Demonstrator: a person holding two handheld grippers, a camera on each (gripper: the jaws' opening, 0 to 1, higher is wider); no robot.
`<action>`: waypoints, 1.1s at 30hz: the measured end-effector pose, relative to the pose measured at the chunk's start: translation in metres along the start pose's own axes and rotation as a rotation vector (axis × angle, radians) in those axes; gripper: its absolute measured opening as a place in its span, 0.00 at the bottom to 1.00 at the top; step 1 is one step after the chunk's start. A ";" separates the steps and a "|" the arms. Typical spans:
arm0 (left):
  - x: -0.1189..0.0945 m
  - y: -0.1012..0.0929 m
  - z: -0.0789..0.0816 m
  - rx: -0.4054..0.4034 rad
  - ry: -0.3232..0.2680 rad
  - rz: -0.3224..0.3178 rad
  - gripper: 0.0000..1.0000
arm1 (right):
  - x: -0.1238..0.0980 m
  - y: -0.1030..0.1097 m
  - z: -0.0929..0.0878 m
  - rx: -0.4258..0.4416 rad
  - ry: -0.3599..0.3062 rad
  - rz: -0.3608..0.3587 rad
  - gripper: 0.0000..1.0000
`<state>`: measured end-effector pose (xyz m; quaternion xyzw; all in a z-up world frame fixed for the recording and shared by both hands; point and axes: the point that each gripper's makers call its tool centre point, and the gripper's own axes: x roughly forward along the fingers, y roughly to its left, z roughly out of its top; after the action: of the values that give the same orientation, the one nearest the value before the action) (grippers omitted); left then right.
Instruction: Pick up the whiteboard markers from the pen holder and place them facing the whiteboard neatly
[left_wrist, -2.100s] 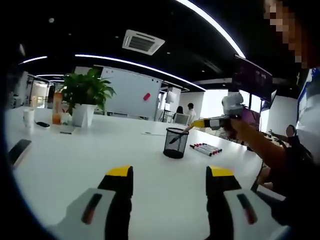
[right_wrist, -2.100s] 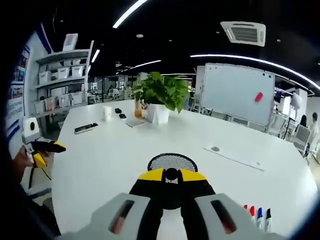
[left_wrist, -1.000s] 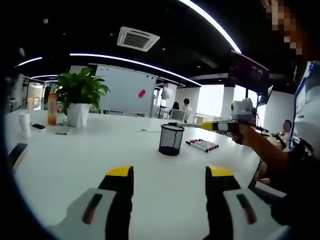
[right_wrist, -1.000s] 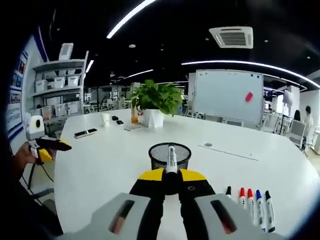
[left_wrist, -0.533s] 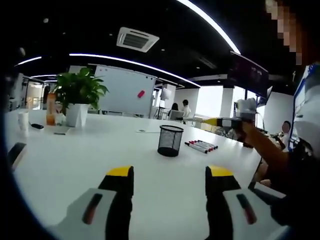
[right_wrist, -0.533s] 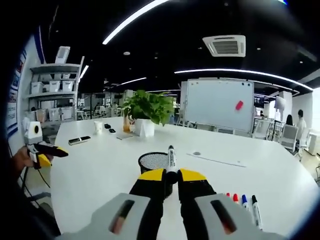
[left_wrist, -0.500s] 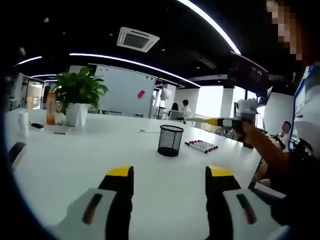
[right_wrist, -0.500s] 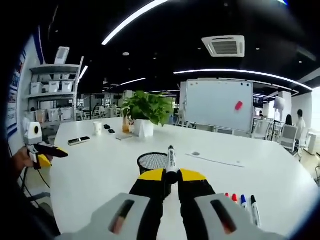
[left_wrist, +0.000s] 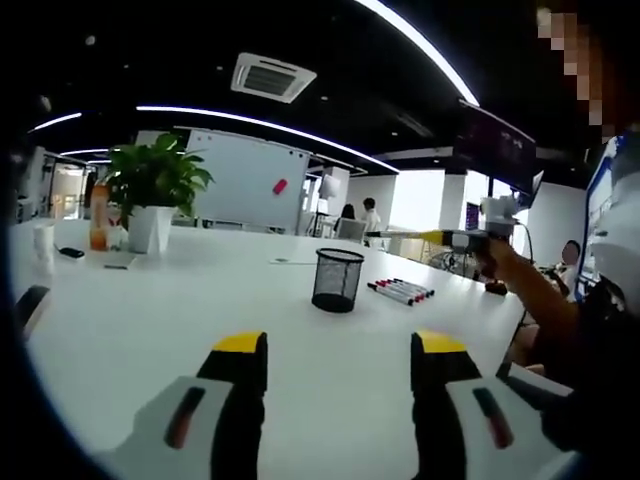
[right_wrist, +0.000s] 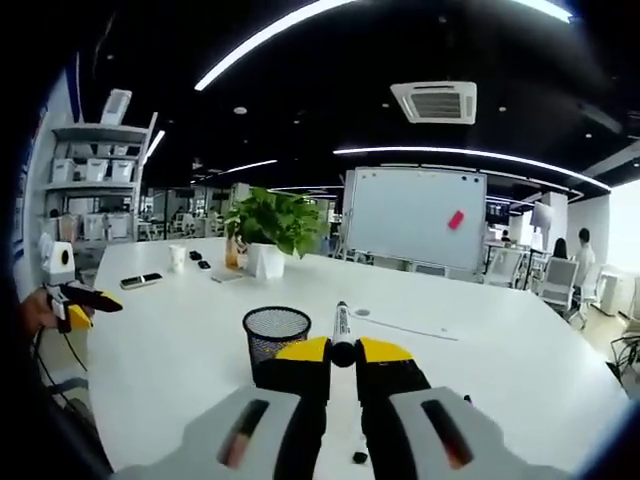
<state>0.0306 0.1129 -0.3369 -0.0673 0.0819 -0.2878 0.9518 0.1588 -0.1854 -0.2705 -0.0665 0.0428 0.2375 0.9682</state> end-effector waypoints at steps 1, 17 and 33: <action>0.000 0.000 0.000 0.001 0.001 0.000 0.59 | -0.002 -0.004 -0.002 0.004 0.001 -0.010 0.13; 0.007 -0.006 -0.003 0.002 0.013 -0.020 0.59 | -0.031 -0.045 -0.016 0.033 0.012 -0.114 0.13; 0.007 -0.007 -0.004 0.007 0.019 -0.015 0.58 | -0.054 -0.108 -0.016 0.009 0.037 -0.238 0.13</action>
<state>0.0323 0.1028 -0.3406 -0.0619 0.0892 -0.2956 0.9491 0.1606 -0.3075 -0.2687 -0.0712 0.0534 0.1192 0.9889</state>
